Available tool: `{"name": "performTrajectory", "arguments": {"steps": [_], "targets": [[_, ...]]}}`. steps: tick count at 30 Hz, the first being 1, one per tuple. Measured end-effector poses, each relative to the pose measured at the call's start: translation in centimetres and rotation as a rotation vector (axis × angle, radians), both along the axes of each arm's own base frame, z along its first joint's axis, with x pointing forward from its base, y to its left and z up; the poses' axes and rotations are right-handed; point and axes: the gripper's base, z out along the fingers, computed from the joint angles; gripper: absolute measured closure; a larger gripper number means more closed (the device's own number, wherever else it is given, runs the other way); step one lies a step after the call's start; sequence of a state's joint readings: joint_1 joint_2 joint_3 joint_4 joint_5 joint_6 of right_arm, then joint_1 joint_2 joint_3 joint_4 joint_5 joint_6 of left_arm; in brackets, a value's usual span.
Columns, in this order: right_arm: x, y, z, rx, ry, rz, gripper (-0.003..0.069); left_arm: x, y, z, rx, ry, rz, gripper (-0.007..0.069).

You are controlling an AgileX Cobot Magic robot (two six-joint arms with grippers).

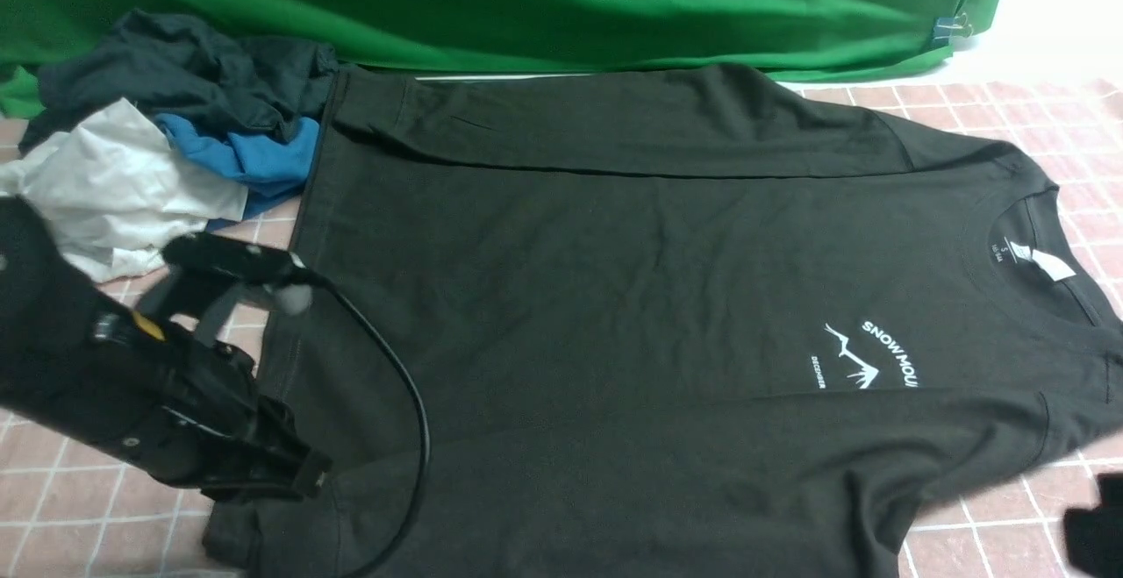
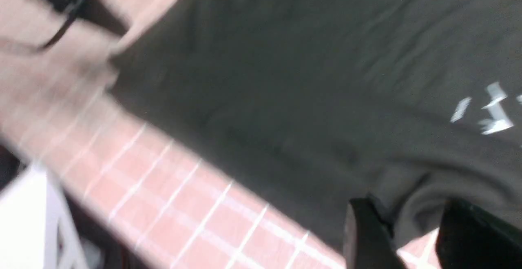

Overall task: Fold a long-sleeved shirt over a pink coffee tablecloth.
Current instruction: 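Grasp the left edge of the dark T-shirt lying flat on the table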

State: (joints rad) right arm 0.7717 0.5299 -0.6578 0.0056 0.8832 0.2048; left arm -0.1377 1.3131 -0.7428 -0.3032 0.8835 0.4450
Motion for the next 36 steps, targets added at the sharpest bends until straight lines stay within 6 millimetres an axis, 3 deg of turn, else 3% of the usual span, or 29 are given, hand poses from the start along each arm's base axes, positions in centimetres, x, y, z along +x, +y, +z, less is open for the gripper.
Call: {"name": "performTrajectory", "arguments": {"steps": [6,14,18,23,36], "targets": [[-0.1,1.1,0.2,-0.004,-0.035,0.109,0.0419,1.6,0.5,-2.5,0.087,0.027,-0.032,0.0552],[0.0,1.2,0.2,-0.008,-0.047,0.122,0.0419,2.5,0.9,-4.5,0.159,0.067,-0.073,0.0280],[0.0,1.2,0.2,-0.014,-0.053,0.129,0.0421,2.5,1.0,-5.6,0.175,0.081,-0.081,0.0221],[0.0,1.2,0.2,-0.015,-0.055,0.130,0.0421,2.5,1.0,-6.3,0.178,0.106,-0.083,0.0232],[0.0,1.3,0.2,-0.015,-0.056,0.131,0.0419,2.4,0.9,-6.6,0.164,0.140,-0.067,0.0477]]}}
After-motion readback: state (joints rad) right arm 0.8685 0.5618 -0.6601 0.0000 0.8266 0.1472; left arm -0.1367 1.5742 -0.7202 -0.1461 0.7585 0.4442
